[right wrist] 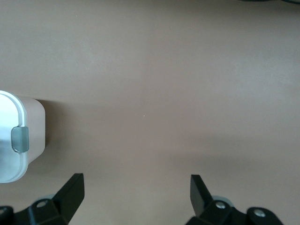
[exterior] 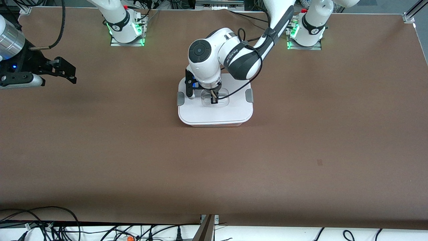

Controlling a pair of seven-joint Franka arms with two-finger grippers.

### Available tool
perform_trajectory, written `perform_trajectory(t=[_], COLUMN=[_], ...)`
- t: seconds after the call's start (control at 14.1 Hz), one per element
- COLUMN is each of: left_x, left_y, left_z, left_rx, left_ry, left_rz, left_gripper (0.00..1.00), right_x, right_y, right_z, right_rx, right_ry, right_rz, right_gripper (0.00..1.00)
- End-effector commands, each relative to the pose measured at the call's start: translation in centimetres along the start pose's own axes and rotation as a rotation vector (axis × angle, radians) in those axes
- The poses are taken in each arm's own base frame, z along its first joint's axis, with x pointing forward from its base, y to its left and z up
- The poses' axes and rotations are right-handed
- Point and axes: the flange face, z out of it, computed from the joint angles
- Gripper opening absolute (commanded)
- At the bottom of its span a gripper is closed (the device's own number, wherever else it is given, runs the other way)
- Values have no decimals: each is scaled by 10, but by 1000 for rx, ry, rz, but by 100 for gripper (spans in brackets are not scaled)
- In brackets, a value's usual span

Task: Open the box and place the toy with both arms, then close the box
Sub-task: 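Lower the lid onto the box and press it down with the left gripper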

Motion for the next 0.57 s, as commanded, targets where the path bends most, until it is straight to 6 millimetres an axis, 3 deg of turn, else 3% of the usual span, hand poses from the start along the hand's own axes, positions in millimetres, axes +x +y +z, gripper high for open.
perform_trajectory(t=[0.0, 0.5], left_x=[-1, 2], left_y=[-3, -3], left_z=[13, 20], left_rx=[35, 62], left_ry=[-39, -38], left_rz=[5, 20], left_gripper=[0, 0], right_x=[0, 2], right_y=[-2, -2], right_z=[-5, -4], right_rx=[-6, -6], right_ry=[0, 4], right_rz=[-16, -16], right_gripper=[100, 100])
